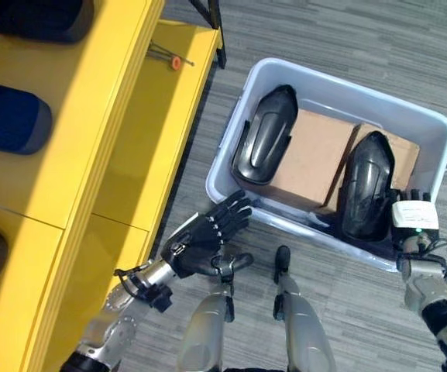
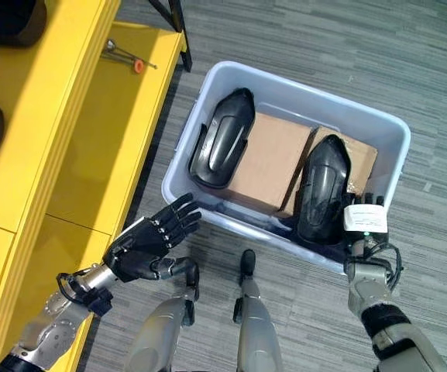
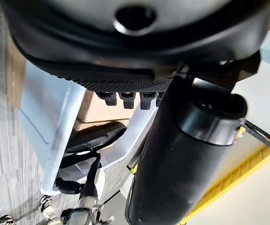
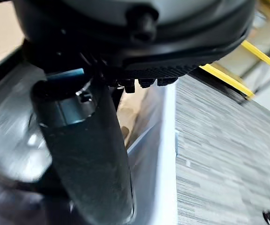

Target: Move parts from the plastic box to the shelf.

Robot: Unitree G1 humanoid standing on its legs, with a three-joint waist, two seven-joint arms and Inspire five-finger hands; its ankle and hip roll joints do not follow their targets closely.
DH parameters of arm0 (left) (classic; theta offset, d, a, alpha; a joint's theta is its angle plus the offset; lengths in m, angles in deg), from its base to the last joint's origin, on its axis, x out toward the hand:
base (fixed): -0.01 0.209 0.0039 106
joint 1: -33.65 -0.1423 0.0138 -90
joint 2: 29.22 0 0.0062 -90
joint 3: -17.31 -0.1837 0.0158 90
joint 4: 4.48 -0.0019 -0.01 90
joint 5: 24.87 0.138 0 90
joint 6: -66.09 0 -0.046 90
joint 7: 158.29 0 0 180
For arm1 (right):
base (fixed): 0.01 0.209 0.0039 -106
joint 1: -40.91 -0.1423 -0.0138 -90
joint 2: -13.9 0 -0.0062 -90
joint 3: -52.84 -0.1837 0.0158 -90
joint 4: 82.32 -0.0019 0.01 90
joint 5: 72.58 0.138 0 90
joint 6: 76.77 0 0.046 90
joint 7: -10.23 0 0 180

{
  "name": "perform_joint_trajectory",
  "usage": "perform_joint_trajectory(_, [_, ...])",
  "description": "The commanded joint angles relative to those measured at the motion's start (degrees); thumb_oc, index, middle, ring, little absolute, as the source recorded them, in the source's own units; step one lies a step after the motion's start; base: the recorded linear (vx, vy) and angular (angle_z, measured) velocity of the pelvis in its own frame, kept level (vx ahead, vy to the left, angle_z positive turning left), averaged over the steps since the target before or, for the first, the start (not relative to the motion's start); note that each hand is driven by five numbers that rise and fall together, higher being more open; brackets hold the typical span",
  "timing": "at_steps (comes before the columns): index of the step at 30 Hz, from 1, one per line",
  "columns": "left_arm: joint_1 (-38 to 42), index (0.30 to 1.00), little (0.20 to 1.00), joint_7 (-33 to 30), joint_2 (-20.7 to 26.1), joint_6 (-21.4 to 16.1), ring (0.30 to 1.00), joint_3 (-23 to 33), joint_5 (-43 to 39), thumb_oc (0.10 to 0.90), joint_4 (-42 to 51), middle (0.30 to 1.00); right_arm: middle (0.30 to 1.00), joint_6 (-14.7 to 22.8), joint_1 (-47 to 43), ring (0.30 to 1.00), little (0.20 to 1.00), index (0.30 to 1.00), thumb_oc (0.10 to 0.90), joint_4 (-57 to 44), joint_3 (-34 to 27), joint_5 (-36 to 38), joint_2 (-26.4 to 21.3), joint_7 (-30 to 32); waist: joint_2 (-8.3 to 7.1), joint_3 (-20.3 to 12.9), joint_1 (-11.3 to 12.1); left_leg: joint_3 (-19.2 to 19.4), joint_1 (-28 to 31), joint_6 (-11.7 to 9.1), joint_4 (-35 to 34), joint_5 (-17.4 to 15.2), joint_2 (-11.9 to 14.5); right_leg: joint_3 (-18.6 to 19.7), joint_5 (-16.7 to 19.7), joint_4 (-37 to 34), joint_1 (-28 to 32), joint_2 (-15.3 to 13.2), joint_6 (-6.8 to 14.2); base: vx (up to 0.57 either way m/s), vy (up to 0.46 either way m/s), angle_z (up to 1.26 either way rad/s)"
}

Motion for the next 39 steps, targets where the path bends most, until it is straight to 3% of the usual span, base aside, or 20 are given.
perform_joint_trajectory(1, [0.8, 1.0, 1.0, 2.8, -0.3, -2.6, 1.0, 0.2, -1.9, 0.9, 7.7, 1.0, 1.0, -2.6, -5.8, 1.0, 1.0, 1.0, 0.9, 0.9, -0.1, 1.6, -7.0, 2.6, 2.81, -1.0, 0.5, -0.3, 1.3, 0.3, -5.6, 0.1, -0.7, -0.8, -15.4, 8.7, 4.5, 2.3, 1.7, -0.01, 0.018, 0.04])
perform_joint_trajectory(5, [1.0, 1.0, 1.0, 2.5, -0.7, -2.4, 1.0, -0.2, -1.9, 0.9, 7.8, 1.0, 1.0, -0.7, -6.5, 1.0, 1.0, 1.0, 0.9, 2.8, 0.1, 3.8, -6.5, 5.2, 3.18, -1.0, 0.3, -0.3, 1.9, 0.3, -5.9, 0.1, -0.8, -0.6, -15.1, 8.1, 5.0, 2.2, 1.6, 0.0, 0.036, 0.0])
perform_joint_trajectory(9, [0.5, 1.0, 1.0, 2.2, -0.5, -2.9, 1.0, 0.2, -2.3, 0.9, 8.3, 1.0, 1.0, 2.1, -5.9, 1.0, 1.0, 1.0, 0.9, -0.9, -0.9, 0.6, -6.7, 5.4, 3.23, -1.0, -0.2, 0.0, 2.3, 0.3, -6.2, 0.1, -0.8, -0.6, -15.0, 8.1, 5.0, 2.0, 1.9, 0.0, 0.034, -0.04])
perform_joint_trajectory(11, [0.1, 1.0, 1.0, 1.5, -0.7, -3.4, 1.0, 0.7, -2.3, 0.9, 8.7, 1.0, 1.0, 3.4, -3.7, 1.0, 1.0, 1.0, 0.9, -7.3, -1.6, -6.8, -6.9, 4.1, 2.95, -1.0, -0.9, 0.5, 2.3, 0.3, -6.2, 0.1, -0.7, -0.4, -14.9, 8.3, 4.6, 1.9, 2.1, -0.01, 0.046, -0.08])
perform_joint_trajectory(12, [-0.2, 1.0, 1.0, 1.2, -1.0, -3.6, 1.0, 1.1, -2.2, 0.9, 8.7, 1.0, 1.0, 2.6, -1.8, 1.0, 1.0, 1.0, 0.9, -13.2, -1.9, -12.3, -7.2, 0.5, 2.72, -1.0, -1.4, 0.8, 2.1, 0.4, -6.1, 0.0, -0.7, -0.1, -15.0, 8.6, 4.3, 1.9, 2.1, -0.01, 0.045, -0.06])
perform_joint_trajectory(18, [0.1, 1.0, 1.0, 0.8, -0.8, -4.2, 1.0, 1.0, -2.0, 0.9, 8.1, 1.0, 1.0, 2.8, 0.2, 1.0, 1.0, 1.0, 0.9, -19.5, -0.2, -20.0, -7.7, -6.0, 2.51, -1.0, -2.0, 1.1, 1.2, 0.4, -5.9, 0.1, -0.6, 0.5, -15.1, 9.1, 3.1, 2.1, 2.1, -0.02, -0.001, -0.05])
perform_joint_trajectory(21, [1.7, 1.0, 1.0, 1.6, -0.7, -4.1, 1.0, -0.3, -1.1, 0.9, 6.7, 1.0, 1.0, 4.4, -5.0, 1.0, 1.0, 1.0, 0.9, -13.0, 5.4, -23.0, -8.2, -7.7, 2.8, -1.0, -0.7, 0.5, -0.2, 0.4, -5.4, 0.3, -0.7, -0.2, -15.4, 9.8, 2.0, 2.2, 1.8, -0.04, -0.08, 0.01])
perform_joint_trajectory(32, [3.3, 1.0, 1.0, 2.5, -1.0, -2.9, 1.0, -1.2, -0.2, 0.9, 5.8, 1.0, 1.0, 8.3, -12.4, 1.0, 1.0, 1.0, 0.9, 0.0, 13.4, -26.9, -6.8, -16.1, 4.26, -1.0, 1.5, -0.9, -2.4, 0.1, -5.3, 1.4, -1.0, -1.9, -16.1, 11.1, 0.0, 2.3, 1.1, -0.01, -0.03, 0.03])
perform_joint_trajectory(39, [4.0, 1.0, 1.0, 4.5, -1.0, -1.5, 1.0, -1.7, 0.1, 0.9, 6.1, 1.0, 1.0, 7.3, -16.1, 1.0, 1.0, 1.0, 0.9, 8.4, 16.2, -25.7, -5.5, -14.5, 5.41, -1.0, 3.0, -2.0, -4.1, 0.0, -5.3, 2.1, -1.2, -3.2, -16.5, 12.1, -1.6, 2.2, 0.6, 0.0, -0.051, 0.07])
